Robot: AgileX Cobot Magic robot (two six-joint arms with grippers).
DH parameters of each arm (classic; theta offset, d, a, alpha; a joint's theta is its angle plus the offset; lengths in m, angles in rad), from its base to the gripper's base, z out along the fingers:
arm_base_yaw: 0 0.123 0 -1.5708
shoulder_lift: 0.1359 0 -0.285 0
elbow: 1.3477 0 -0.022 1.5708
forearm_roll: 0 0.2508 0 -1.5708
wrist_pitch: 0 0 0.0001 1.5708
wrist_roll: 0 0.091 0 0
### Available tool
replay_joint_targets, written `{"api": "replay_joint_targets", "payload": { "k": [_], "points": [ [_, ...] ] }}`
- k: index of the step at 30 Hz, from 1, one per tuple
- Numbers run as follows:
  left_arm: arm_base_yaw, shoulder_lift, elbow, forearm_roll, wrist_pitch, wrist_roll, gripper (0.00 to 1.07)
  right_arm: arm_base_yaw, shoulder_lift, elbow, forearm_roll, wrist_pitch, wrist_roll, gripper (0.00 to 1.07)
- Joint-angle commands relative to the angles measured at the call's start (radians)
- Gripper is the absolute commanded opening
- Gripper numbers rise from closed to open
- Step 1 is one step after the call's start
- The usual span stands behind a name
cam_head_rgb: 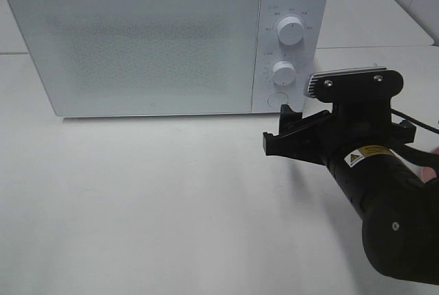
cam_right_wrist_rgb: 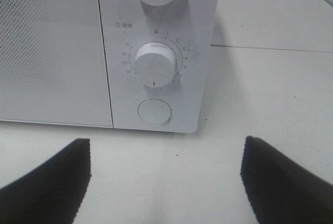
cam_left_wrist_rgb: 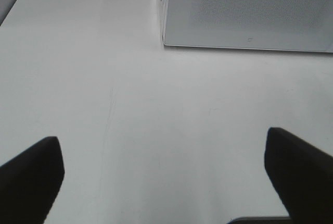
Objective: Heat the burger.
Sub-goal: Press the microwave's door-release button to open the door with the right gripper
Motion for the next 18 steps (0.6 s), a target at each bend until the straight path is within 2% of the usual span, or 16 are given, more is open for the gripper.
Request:
{"api": "replay_joint_targets", "payload": {
  "k": [1, 9, 11, 13, 14, 18],
  "points": [
    [-0.004, -0.024, 0.003, -0.007, -0.015, 0.002, 1.00, 0.006, -0.003, -0.001, -0.002, -0.105, 0.017, 0.76],
    [-0.004, -0.024, 0.003, -0.007, -0.015, 0.002, 1.00, 0.006, -0.003, -0.001, -0.002, -0.077, 0.264, 0.73],
    [-0.004, -0.024, 0.003, -0.007, -0.015, 0.002, 1.00, 0.006, -0.003, -0.001, -0.002, -0.030, 0.493, 0.70],
    [-0.004, -0.024, 0.003, -0.007, -0.015, 0.002, 1.00, 0.006, -0.003, -0.001, -0.002, -0.018, 0.565, 0.69],
    [-0.004, -0.024, 0.003, -0.007, -0.015, 0.002, 1.00, 0.006, -0.003, -0.001, -0.002, 0.006, 0.708, 0.66],
    [-0.004, -0.024, 0.003, -0.007, -0.015, 0.002, 1.00, 0.006, -0.003, -0.001, -0.003, 0.035, 0.885, 0.62]
  ]
}}
